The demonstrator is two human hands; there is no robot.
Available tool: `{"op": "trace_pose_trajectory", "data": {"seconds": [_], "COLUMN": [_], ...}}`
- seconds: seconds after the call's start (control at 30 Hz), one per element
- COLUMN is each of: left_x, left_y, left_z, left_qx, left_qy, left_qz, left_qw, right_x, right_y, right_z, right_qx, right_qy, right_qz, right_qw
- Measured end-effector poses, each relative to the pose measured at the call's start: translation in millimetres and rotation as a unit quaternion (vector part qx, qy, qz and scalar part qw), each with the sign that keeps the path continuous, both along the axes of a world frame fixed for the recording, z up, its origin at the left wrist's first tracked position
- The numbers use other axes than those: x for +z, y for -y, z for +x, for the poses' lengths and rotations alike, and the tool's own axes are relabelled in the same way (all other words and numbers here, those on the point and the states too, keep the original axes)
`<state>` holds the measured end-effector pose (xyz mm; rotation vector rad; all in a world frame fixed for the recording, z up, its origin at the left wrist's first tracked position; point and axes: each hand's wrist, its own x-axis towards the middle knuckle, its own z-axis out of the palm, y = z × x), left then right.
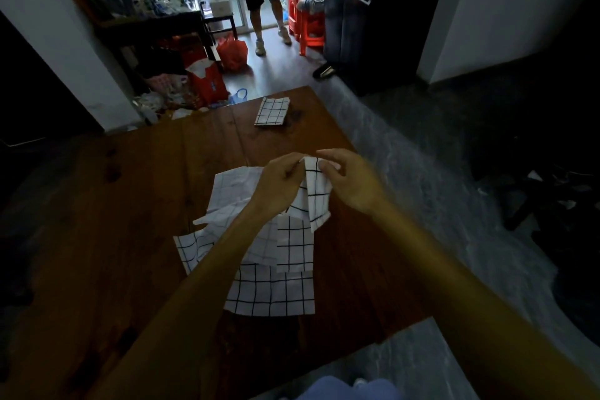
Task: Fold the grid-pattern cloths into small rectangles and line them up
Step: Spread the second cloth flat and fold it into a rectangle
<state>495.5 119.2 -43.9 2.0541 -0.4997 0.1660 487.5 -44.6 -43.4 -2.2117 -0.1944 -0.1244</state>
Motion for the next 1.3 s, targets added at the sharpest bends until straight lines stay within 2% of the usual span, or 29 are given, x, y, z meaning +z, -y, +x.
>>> {"op": "trace_pose_trajectory", "data": {"seconds": [0.17,0.2,0.3,0.47,0.67,0.83,1.0,1.3], "left_x": [7,9,11,13,16,13,16,16], "left_y": [0,1,1,2,-2,-1,-4,-15], "left_z": [-6,-7,-5,-2,3,1,3,13], "left_qx": [0.029,0.036,0.056,0.053,0.143,0.155,0.193,0.224], "left_qy": [-0.069,-0.067,0.013,0.059,0.041,0.041,0.026,0.041], "left_qz": [-0.040,-0.039,0.029,0.037,-0.025,-0.015,-0.049,-0.012], "left_qw": [0.996,0.996,0.998,0.996,0.989,0.987,0.980,0.974], "right_x": [-2,-3,-4,-1,-6,-17,-21,-33], "right_y": [1,2,1,0,3,8,17,26], "right_z": [1,1,-1,-3,-6,-11,-11,-14], "right_qx": [-0.005,-0.007,-0.005,0.022,-0.007,-0.009,-0.015,-0.023], "right_qy": [0.000,-0.002,-0.001,0.026,0.015,0.002,0.006,-0.020], "right_qz": [0.006,0.012,0.021,0.067,0.044,0.035,0.026,0.021], "right_qw": [1.000,1.000,1.000,0.997,0.999,0.999,1.000,0.999]}}
